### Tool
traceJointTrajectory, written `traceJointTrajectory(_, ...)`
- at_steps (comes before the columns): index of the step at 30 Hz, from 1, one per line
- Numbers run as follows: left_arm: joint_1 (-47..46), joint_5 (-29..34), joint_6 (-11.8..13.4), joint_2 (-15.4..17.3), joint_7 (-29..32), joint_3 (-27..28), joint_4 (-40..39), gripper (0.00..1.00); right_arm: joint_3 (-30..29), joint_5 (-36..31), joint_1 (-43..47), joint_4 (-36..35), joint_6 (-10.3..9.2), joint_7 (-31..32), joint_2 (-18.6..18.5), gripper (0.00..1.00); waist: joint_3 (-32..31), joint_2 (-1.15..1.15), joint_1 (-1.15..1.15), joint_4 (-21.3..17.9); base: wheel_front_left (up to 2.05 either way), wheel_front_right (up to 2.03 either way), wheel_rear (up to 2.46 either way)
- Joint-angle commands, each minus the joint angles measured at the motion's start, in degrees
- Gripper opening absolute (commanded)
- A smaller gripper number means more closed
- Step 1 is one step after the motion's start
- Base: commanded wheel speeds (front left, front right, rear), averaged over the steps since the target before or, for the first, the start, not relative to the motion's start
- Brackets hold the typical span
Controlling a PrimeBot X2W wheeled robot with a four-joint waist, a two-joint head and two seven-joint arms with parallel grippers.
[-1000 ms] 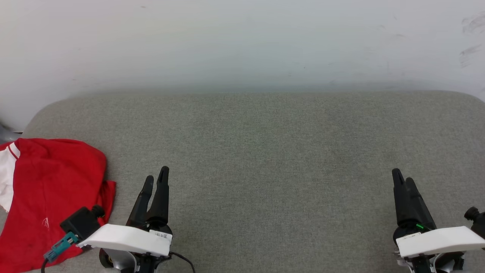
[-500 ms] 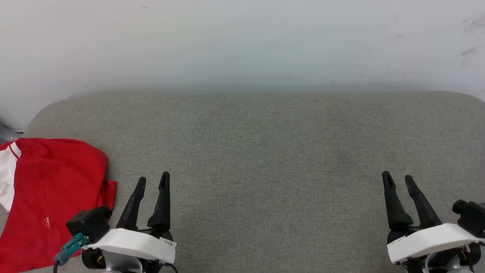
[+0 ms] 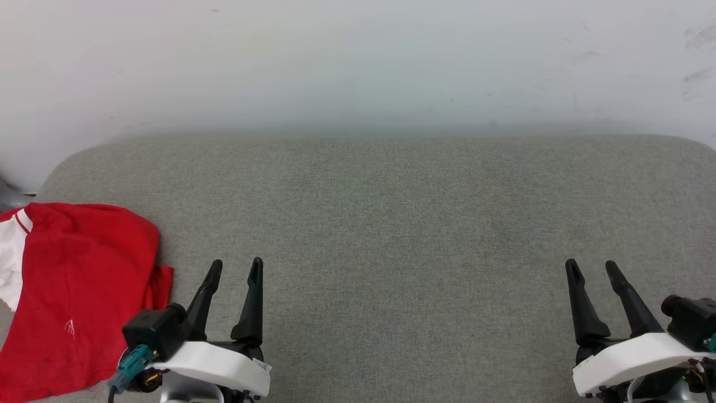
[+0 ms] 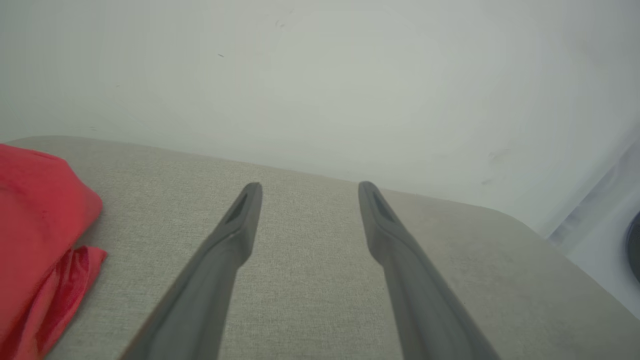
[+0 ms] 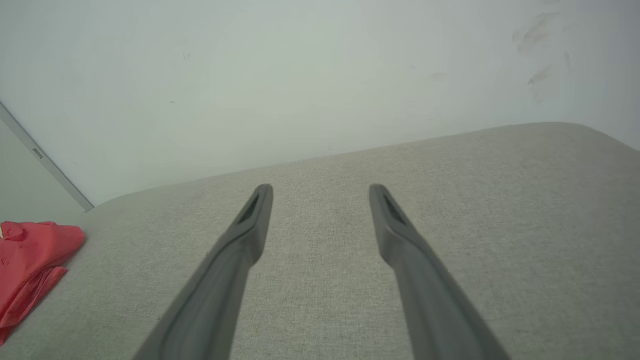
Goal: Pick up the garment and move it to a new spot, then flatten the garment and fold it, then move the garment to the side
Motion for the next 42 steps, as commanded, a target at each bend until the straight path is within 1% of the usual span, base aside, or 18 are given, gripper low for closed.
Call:
traceJointTrajectory(1,0.30,1.60,0.16,0.45,-0.57,-0.38,-0.21,1.00,-0.13,-1.39,-0.11,-0.94,0.00,0.02,-0.15,1.00,0.01,0.00,0.00,0.02,0.00,0.00,0.00)
traceJointTrajectory(16,0.44,7.90,0.18,0.23,-2.52,-0.92,1.68,1.00,-0.36,-8.37,0.93,-3.05,-0.01,-0.04,-0.16,1.00,0.10,0.00,0.00,0.25,0.00,0.00,0.00)
traceJointTrajectory(30,0.61,11.51,-0.41,-0.20,-4.07,-0.30,2.96,1.00,-0.25,-12.83,1.81,-4.30,-0.01,-1.04,-0.16,1.00,0.04,0.00,0.00,0.76,0.00,0.00,0.00)
traceJointTrajectory(36,-0.18,12.05,-0.69,-0.43,-4.69,-0.47,3.43,1.00,0.05,-14.19,2.14,-5.14,-0.01,-1.74,-0.14,1.00,-0.03,0.00,0.00,2.96,0.00,0.00,0.00)
traceJointTrajectory(42,-0.84,13.29,-0.90,-0.50,-5.26,-0.62,4.55,1.00,0.91,-15.96,2.06,-5.87,-0.01,-2.21,-0.14,1.00,0.02,0.00,0.00,7.33,0.00,0.00,0.00)
